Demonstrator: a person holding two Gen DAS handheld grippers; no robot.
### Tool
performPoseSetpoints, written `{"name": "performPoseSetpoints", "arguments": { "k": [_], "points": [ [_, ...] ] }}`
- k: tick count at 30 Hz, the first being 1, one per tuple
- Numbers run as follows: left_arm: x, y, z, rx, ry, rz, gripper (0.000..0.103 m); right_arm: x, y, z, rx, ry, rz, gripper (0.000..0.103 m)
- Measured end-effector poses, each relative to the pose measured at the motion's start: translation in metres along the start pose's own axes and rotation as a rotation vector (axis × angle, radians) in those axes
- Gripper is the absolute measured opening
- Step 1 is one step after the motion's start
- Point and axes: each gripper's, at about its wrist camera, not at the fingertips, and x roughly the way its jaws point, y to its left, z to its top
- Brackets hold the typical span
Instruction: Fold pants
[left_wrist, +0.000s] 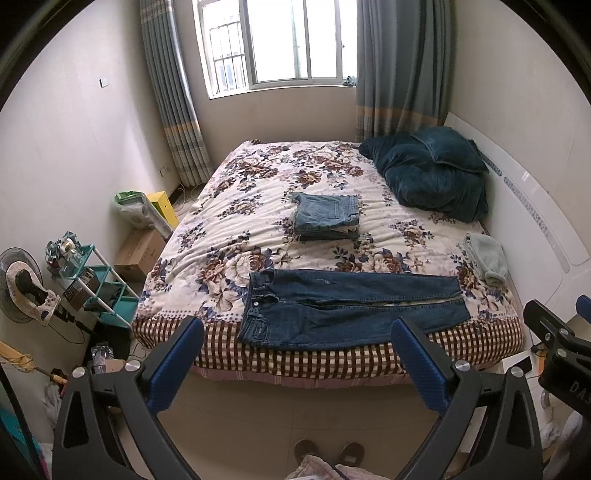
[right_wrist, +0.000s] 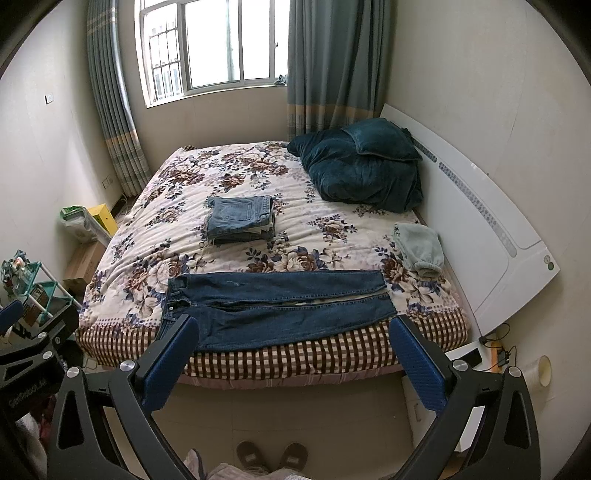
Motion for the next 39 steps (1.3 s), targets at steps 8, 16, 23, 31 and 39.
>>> {"name": "performPoseSetpoints", "arguments": {
  "k": [8, 16, 23, 31, 39],
  "points": [
    [0.002, -0.003, -0.003, 0.003, 0.004, -0.004, 0.103, 0.001, -0.001, -0.002, -0.001, 0.0, -0.001, 0.103],
    [0.003, -0.004, -0.002, 0.003, 0.004, -0.002, 0.103, 0.002, -0.001, -0.001, -0.001, 0.001, -0.001, 0.103],
    [0.004, -0.007, -0.003, 0.008, 0.009, -0.006, 0.103, 0.004, -0.004, -0.005, 0.002, 0.005, 0.0, 0.103],
    [0.016, -0.006, -0.005, 0.003, -0.008, -0.001, 0.103, 0.026, -0.002, -0.024, 0.032, 0.012, -0.014, 0.103],
    [0.107, -0.017, 0.011, 0.035, 0.025, 0.048, 0.103, 0.114, -0.008, -0.03, 0.109, 0.049, -0.093, 0.103]
  ]
}}
